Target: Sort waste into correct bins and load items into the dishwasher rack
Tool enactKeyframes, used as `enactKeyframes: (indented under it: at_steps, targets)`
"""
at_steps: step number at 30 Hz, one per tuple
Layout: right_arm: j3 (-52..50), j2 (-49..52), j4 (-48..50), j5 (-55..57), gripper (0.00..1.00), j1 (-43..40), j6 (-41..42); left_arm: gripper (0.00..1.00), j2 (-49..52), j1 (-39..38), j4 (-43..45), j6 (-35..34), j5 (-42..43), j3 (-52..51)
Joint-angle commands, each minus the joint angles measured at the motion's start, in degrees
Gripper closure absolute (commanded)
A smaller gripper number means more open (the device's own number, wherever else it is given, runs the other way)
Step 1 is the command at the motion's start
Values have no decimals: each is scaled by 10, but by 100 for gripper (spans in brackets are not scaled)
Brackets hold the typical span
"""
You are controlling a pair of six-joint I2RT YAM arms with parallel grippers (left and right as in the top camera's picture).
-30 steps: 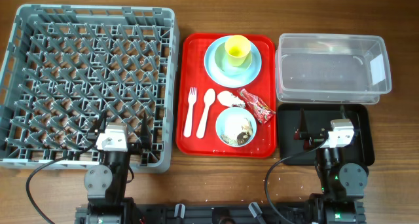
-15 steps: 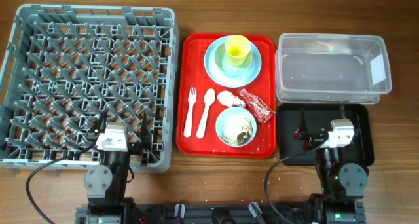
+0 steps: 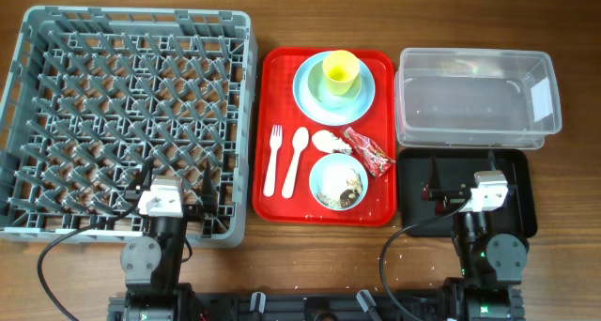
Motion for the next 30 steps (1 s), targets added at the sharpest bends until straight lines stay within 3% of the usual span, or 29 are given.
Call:
enactKeyframes:
  at_steps: [1,30]
  targets:
    - [-1,1,3,-3,0,-3,-1,0,-3,-2,-4,9,-6,-3]
    - [-1,1,3,-3,0,-3,-1,0,-3,-2,-3,9,-18,-3]
